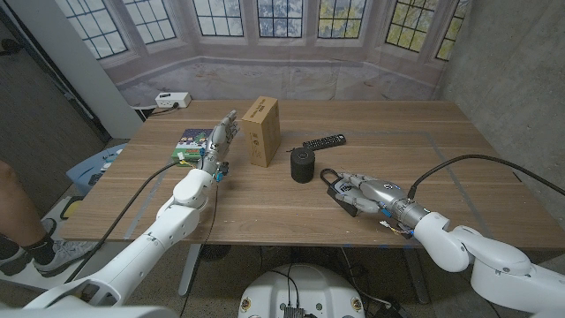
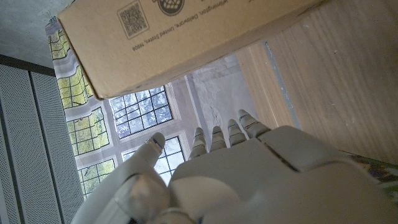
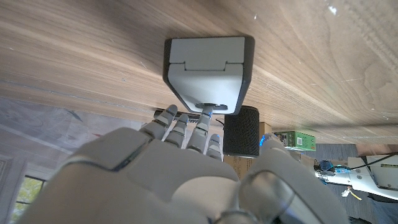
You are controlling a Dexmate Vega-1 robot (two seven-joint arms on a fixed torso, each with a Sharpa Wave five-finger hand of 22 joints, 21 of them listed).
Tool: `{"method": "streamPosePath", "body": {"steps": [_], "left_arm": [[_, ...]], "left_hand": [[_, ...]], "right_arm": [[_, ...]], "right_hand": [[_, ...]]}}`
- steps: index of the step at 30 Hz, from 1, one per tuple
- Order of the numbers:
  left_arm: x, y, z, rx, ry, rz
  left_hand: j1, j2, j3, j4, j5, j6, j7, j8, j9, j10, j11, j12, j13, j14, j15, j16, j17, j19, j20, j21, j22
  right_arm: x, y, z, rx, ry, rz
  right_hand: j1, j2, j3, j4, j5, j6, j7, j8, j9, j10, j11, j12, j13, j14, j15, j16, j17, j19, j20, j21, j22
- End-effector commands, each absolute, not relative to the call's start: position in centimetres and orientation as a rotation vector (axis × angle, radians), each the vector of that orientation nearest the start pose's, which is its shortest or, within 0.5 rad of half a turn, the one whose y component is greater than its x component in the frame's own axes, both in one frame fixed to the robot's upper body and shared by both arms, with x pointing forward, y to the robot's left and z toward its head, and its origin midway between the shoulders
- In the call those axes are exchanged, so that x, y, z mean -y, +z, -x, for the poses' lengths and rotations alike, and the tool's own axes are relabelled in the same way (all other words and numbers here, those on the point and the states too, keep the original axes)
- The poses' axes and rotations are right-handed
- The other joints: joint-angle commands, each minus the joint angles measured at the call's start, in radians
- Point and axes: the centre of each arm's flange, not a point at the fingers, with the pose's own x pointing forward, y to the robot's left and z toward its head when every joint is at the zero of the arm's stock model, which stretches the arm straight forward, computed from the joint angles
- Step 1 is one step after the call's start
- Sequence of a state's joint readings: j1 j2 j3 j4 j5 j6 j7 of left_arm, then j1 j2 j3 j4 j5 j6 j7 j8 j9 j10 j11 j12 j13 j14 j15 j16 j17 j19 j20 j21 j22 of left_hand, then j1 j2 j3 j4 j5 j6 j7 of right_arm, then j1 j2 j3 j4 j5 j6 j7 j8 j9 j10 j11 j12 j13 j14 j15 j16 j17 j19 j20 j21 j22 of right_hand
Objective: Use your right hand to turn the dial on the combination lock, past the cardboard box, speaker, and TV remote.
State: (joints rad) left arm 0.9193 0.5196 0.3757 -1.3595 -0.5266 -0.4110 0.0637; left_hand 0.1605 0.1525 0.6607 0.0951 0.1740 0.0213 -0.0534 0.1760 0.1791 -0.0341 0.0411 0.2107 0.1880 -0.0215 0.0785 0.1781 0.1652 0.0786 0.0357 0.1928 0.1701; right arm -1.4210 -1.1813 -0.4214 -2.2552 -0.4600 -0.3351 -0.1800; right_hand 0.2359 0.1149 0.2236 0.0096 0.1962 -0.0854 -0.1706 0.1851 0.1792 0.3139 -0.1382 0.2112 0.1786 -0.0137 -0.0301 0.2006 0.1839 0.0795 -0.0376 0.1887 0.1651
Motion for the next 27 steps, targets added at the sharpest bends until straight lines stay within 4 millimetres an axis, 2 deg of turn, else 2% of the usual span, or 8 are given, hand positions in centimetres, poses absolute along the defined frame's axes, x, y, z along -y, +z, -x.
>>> {"method": "streamPosePath", "body": {"steps": [1, 27], "left_arm": [[-28.35, -4.35, -62.46, 0.695, -0.154, -0.037], [-28.70, -4.49, -62.45, 0.692, -0.157, -0.036]], "left_hand": [[-0.001, -0.002, 0.011, 0.000, 0.000, -0.009, -0.002, 0.007, 0.004, -0.001, 0.008, -0.002, 0.005, 0.005, 0.008, 0.000, 0.005, 0.008, 0.004, 0.000, 0.002], [-0.001, -0.002, 0.012, -0.002, 0.000, -0.010, -0.002, 0.008, 0.004, 0.002, 0.008, -0.001, 0.005, 0.009, 0.009, 0.001, 0.005, 0.009, 0.004, 0.000, 0.002]], "right_arm": [[23.28, -13.97, -45.94, 0.509, 0.175, 1.463], [23.52, -14.58, -45.64, 0.487, 0.171, 1.471]], "right_hand": [[-0.003, 0.001, 0.005, -0.007, -0.003, 0.002, 0.013, 0.007, 0.002, 0.012, 0.003, 0.000, 0.006, 0.011, -0.022, 0.009, 0.003, 0.011, -0.034, 0.004, 0.003], [-0.005, 0.002, 0.011, -0.013, -0.004, 0.019, 0.016, 0.013, 0.002, 0.038, 0.010, -0.001, 0.007, 0.034, -0.024, 0.013, 0.004, 0.027, -0.037, 0.007, 0.003]]}}
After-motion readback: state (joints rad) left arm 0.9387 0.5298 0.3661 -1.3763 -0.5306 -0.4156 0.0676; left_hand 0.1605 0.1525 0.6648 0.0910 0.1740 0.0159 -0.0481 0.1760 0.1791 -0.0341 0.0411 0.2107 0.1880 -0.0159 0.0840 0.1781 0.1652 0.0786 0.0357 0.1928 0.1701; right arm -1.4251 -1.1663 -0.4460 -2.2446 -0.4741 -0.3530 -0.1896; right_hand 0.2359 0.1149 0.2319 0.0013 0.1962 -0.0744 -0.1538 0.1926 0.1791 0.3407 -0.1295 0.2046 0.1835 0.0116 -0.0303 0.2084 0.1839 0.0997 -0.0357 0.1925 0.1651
